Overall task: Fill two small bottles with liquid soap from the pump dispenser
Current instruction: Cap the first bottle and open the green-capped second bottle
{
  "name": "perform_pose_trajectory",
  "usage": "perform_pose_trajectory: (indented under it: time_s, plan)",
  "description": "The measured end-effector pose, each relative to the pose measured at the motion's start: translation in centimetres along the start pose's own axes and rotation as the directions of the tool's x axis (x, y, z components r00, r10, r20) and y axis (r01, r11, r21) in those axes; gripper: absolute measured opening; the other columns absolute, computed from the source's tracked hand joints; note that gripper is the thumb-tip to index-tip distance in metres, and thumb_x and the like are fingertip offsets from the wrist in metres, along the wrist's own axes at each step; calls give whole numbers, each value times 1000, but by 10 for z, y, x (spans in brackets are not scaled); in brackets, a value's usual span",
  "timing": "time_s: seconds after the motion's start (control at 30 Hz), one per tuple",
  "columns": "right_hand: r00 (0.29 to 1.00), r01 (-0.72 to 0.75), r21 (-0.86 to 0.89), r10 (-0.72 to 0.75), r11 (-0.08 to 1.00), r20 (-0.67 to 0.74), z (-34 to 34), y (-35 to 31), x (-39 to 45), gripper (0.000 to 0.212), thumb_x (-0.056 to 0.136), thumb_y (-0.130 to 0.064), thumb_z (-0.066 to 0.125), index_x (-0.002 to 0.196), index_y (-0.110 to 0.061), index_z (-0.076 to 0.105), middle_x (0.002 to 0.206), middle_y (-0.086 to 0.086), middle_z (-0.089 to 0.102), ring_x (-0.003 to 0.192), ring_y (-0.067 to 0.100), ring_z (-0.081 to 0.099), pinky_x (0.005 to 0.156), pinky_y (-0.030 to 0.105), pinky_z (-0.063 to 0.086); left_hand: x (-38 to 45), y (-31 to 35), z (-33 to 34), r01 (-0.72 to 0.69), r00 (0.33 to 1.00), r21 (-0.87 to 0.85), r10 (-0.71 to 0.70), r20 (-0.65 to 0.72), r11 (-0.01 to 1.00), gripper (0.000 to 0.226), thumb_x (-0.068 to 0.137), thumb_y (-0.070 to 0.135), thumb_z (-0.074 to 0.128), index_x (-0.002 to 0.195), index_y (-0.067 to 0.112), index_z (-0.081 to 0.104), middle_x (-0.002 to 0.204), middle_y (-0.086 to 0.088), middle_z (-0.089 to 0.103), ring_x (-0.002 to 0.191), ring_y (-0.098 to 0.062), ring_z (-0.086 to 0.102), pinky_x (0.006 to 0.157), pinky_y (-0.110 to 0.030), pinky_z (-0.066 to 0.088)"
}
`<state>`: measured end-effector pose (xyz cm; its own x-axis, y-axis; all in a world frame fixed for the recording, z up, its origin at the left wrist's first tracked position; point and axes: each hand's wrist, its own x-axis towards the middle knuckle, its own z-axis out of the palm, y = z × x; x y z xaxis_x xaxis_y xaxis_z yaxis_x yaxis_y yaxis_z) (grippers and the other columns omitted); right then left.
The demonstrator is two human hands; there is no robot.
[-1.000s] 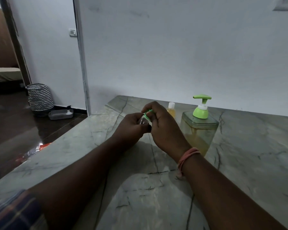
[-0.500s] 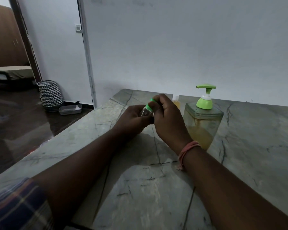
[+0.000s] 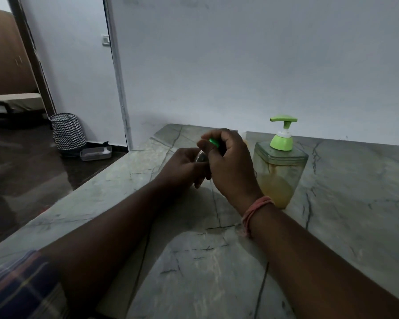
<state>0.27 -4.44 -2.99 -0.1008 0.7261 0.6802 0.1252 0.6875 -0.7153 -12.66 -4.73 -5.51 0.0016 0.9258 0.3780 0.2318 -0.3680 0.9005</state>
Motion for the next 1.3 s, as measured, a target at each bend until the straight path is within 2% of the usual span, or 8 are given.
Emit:
perform_pose_trajectory:
  time_s: [0.17,0.27,0.37,0.47,0.67,0.83,1.03,1.3]
  plan:
    - [990,-41,231,8,972,142,-8,-11,2,42,89,9,48,118,-17,65,111,-4,67,103,9,62,81,27,55,0,5,-6,48,994,-94,-38,106,994,21,84,18,63,68,18,77,63,-9,71,52,-21,67,47,-27,54]
    - [989,-105,172,85,979,123,-4,-9,-1,43,91,-7,56,130,-25,55,123,-5,58,110,5,55,86,23,52,1,6,-5,53,997,-102,-47,69,993,22,83,20,63,69,17,80,63,-9,73,54,-21,71,49,-28,58]
    - [993,-118,1,118,993,-15,2,-4,-3,26,87,-32,67,112,-25,62,110,-4,57,97,5,56,81,21,50,-3,8,-2,57,994,-43,-52,92,997,25,79,18,62,67,27,82,61,-7,73,53,-16,70,49,-25,56]
    - [998,-56,13,56,998,-8,1,-4,0,15,90,-15,63,103,-21,68,102,-7,65,92,2,59,80,22,52,-5,9,-2,42,993,-4,-42,107,999,27,83,14,63,65,23,80,60,-4,74,52,-13,70,48,-22,54]
    - [997,62,18,-61,998,-48,-7,-7,3,42,89,9,42,107,-19,66,107,-7,65,104,-1,56,89,16,46,-3,6,-5,40,990,5,-40,138,999,25,100,4,60,84,15,76,70,-5,77,60,-13,73,52,-21,55]
    - [994,-101,-99,96,990,-60,-2,12,2,19,92,-7,56,107,-16,64,108,2,61,99,11,60,88,31,52,4,-1,-7,14,994,-121,-27,-110,993,17,82,19,65,80,20,82,79,-7,79,73,-19,70,65,-28,54]
    - [966,-224,-299,252,928,57,-1,26,-3,26,89,-14,58,114,-21,54,111,-2,56,100,12,56,72,15,42,7,-9,-11,-15,958,-50,0,-288,999,16,93,8,66,91,16,80,70,9,70,55,2,55,51,-14,42]
    - [948,-186,-489,287,852,139,1,30,-7,23,85,-13,67,108,-19,64,111,0,64,105,17,59,93,37,49,12,-9,-6,-11,966,-145,-27,-257,989,21,93,22,69,80,9,57,63,1,43,50,-7,42,49,-23,36]
